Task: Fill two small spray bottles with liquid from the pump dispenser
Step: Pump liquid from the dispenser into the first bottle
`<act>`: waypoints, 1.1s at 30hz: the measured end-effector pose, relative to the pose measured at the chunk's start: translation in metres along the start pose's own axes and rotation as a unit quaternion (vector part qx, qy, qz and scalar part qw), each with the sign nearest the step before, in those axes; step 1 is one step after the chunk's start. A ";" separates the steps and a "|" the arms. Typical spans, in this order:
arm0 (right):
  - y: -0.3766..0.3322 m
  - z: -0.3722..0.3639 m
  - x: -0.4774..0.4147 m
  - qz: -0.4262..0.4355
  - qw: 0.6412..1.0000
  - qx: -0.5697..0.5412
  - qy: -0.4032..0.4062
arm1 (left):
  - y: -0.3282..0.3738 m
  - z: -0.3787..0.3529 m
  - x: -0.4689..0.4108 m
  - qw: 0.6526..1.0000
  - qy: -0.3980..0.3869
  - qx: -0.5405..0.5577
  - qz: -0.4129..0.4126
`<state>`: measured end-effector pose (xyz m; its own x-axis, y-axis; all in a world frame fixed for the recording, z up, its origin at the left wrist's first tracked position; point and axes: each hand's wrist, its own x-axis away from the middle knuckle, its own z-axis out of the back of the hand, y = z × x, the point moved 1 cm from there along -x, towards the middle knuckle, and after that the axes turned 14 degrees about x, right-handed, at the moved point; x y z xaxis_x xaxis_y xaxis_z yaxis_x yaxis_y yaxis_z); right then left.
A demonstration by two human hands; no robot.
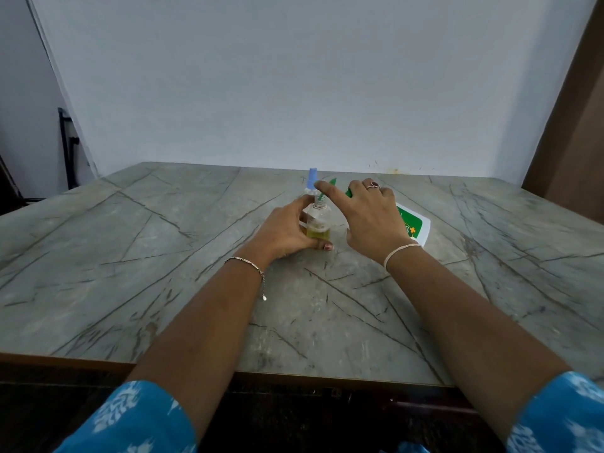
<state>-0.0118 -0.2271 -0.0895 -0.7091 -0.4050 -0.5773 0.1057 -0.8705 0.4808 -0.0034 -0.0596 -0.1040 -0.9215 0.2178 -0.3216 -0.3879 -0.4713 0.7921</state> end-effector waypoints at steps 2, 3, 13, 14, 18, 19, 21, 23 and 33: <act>-0.001 0.000 0.000 0.003 1.000 0.003 0.000 | 0.000 0.000 0.000 1.000 0.003 -0.003 -0.003; -0.001 -0.001 0.000 0.003 1.000 0.003 -0.001 | 0.000 0.000 0.001 1.000 0.004 -0.005 -0.003; -0.005 -0.002 -0.005 -0.017 1.000 -0.008 0.010 | 0.001 0.000 0.002 1.000 0.010 -0.008 0.005; -0.006 -0.002 -0.005 -0.018 1.000 -0.010 0.012 | 0.001 0.000 0.002 1.000 0.010 -0.007 0.004; -0.006 -0.002 -0.006 -0.020 1.000 -0.014 0.010 | 0.002 0.000 0.001 1.000 0.010 -0.001 0.008; -0.006 -0.001 -0.006 -0.019 1.000 -0.014 0.010 | 0.002 0.000 0.001 1.000 0.010 0.000 0.008; -0.006 -0.001 -0.005 -0.017 1.000 -0.010 0.012 | 0.003 0.000 0.002 1.000 0.010 0.001 0.007; -0.004 -0.001 -0.004 -0.014 1.000 -0.005 0.012 | 0.003 0.000 0.002 1.000 0.010 -0.001 0.006; 0.000 0.000 -0.002 -0.005 1.000 -0.014 -0.008 | 0.000 0.000 0.000 1.000 0.008 -0.009 0.005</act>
<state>-0.0104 -0.2268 -0.0887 -0.7216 -0.3924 -0.5704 0.1187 -0.8818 0.4565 -0.0038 -0.0594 -0.1036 -0.9253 0.1997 -0.3226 -0.3794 -0.4890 0.7855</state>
